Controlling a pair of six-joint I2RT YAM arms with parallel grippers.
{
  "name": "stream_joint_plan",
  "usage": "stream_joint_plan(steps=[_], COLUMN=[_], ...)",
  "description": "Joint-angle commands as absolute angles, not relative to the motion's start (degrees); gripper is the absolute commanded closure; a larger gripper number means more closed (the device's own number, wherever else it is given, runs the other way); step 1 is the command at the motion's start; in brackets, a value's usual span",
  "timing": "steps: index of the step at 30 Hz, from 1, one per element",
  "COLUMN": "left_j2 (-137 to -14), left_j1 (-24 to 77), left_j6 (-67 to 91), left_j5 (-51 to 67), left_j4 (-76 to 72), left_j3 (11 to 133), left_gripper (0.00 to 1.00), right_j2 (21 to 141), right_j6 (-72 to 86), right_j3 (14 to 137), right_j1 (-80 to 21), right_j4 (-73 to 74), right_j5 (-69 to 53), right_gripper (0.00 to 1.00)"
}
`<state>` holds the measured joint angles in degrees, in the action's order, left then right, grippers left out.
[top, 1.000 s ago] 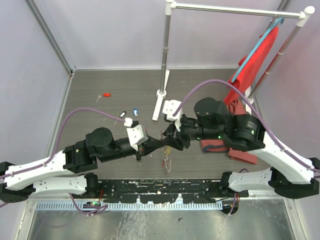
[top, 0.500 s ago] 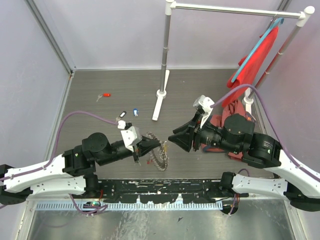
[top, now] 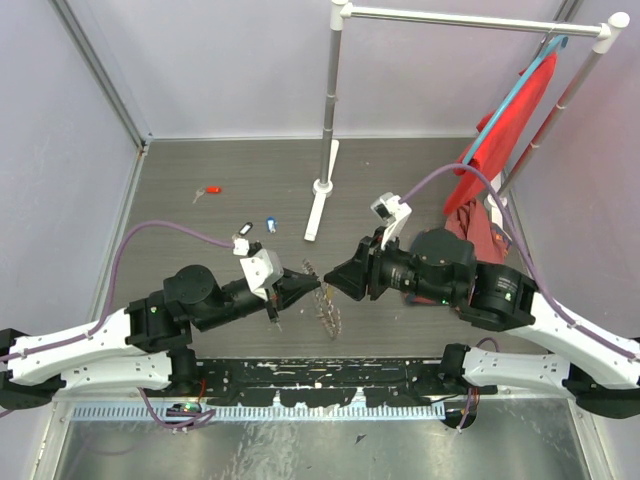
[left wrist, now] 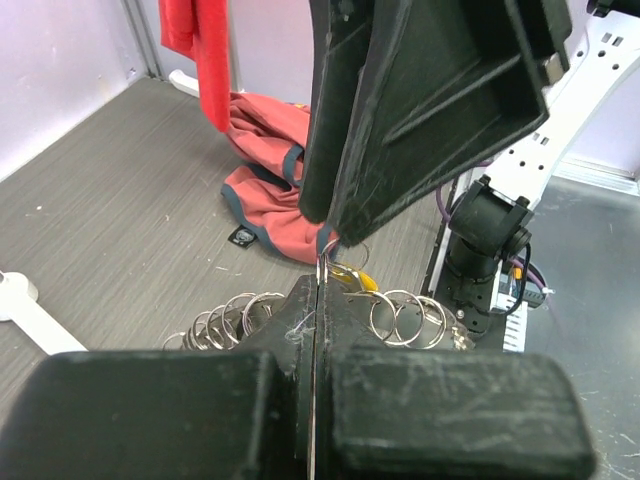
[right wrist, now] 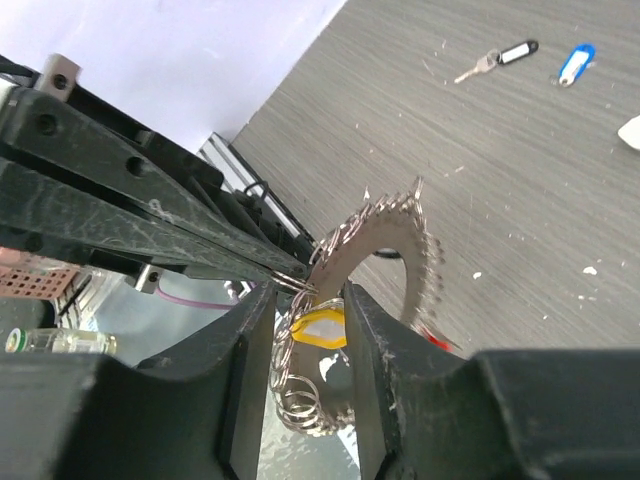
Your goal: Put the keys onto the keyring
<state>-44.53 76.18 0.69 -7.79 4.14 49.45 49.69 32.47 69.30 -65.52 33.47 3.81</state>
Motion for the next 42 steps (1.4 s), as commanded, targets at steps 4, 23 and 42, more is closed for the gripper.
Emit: stream_joint_plan(steps=[4,23,42], left_j2=[-44.3,-44.5,-45.1], left_j1=[76.3,76.3,76.3], left_j6=[0.4,0.0,0.4], left_j5=[-9.0,-8.7,-7.4], left_j4=[1.1,0.8,-0.4], left_j3=[51.5,51.8,51.6], left_gripper=[1.0,1.0,1.0], right_j2=[51.2,50.8,48.2], right_j6=[34.9,33.1,31.0], right_j3=[71.8,73.1,69.6], right_j1=[-65.7,-65.8,-65.7], right_j4=[33.8,38.3,34.6], right_j5=[2.0,4.7,5.8], right_gripper=[0.64,0.99,0.77])
